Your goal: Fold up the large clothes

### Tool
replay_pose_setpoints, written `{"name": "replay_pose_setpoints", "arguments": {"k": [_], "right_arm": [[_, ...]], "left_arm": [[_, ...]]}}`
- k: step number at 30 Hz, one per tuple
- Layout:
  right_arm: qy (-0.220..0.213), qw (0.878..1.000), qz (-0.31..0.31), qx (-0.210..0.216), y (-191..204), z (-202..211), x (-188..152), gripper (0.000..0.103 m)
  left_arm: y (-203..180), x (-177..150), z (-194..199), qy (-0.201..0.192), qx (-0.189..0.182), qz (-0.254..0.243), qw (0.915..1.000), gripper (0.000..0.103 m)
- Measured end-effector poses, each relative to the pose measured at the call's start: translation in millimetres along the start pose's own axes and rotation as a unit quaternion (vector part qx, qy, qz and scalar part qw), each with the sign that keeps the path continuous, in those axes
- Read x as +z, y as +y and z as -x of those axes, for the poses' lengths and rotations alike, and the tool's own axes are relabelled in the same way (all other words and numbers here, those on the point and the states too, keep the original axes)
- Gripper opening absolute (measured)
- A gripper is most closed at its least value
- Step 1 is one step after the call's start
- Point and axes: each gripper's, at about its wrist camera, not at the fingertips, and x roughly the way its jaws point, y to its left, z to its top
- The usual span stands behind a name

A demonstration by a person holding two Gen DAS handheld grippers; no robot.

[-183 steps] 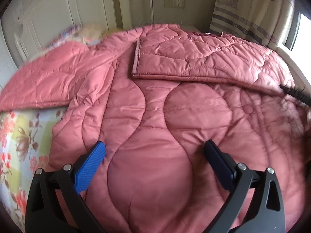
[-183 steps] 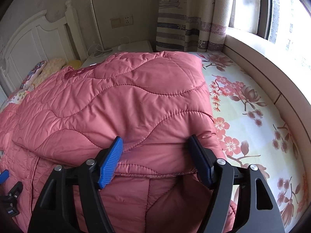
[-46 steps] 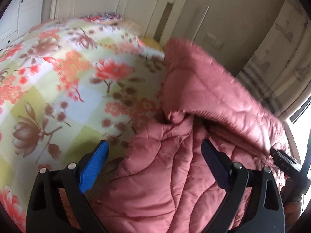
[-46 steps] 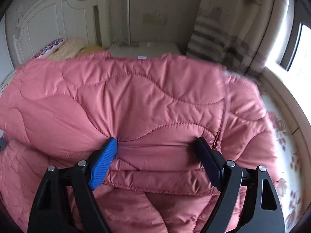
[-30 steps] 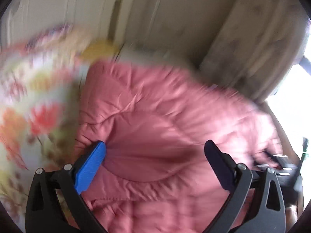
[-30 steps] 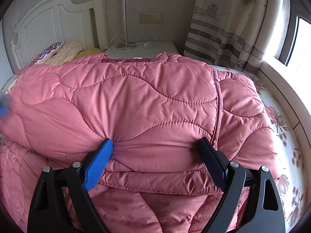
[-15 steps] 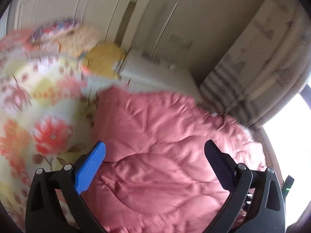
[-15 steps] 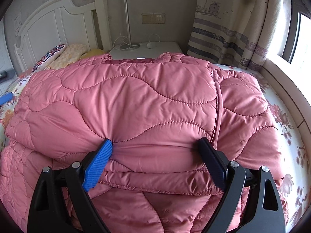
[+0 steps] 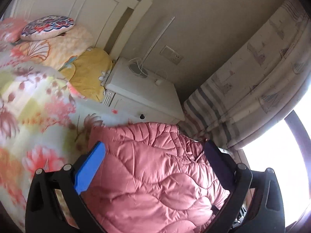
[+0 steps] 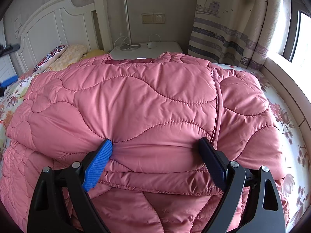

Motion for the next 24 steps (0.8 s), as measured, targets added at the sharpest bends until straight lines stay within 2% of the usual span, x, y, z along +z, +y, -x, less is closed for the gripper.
{"name": "replay_pose_setpoints", "arguments": {"k": [3,5,6,7,10,14,16,17,19,20,24], "right_arm": [[0.0,1.0,0.0,0.0,0.3,0.0,0.0,0.086],[0.0,1.0,0.0,0.0,0.1,0.1,-0.4,0.086],[-0.001,1.0,0.0,0.002,0.0,0.1,-0.2,0.086],[-0.002,1.0,0.001,0.009,0.0,0.3,-0.3,0.086],[-0.001,1.0,0.001,0.011,-0.8,-0.1,-0.7,0.086],[-0.001,1.0,-0.001,0.013,-2.2,-1.2,-0.4,0.086],[-0.001,1.0,-0.001,0.014,-3.2,-1.6,-0.1,0.086],[-0.001,1.0,-0.001,0.014,-3.0,-1.2,-0.5,0.086],[-0.001,1.0,-0.001,0.014,-3.2,-1.2,-0.4,0.086],[-0.001,1.0,-0.001,0.015,-3.2,-1.0,-0.5,0.086],[-0.002,1.0,0.0,0.02,-3.0,-1.9,-0.2,0.086]], "left_arm": [[-2.2,-7.7,-34.2,0.046,0.017,-0.013,0.9987,0.1],[2.6,-28.2,-68.9,0.079,0.067,-0.036,0.994,0.1],[5.2,-37.0,-83.4,0.083,0.088,-0.057,0.991,0.1],[-0.6,-41.1,-84.4,0.067,0.104,-0.082,0.9889,0.101],[-14.4,-38.1,-84.3,0.076,0.137,-0.098,0.9828,0.101],[-33.7,-26.0,-62.4,0.037,0.122,-0.107,0.9861,0.101],[-42.3,-23.1,-62.1,0.023,0.146,-0.125,0.9812,0.101],[-41.5,-23.9,-71.5,0.028,0.164,-0.132,0.9772,0.101],[-27.5,-30.9,-105.4,0.077,0.186,-0.132,0.9707,0.101],[-23.0,-33.2,-112.6,0.082,0.19,-0.134,0.9691,0.101],[-46.1,-39.2,-103.3,0.05,0.244,-0.164,0.9545,0.101]]}}
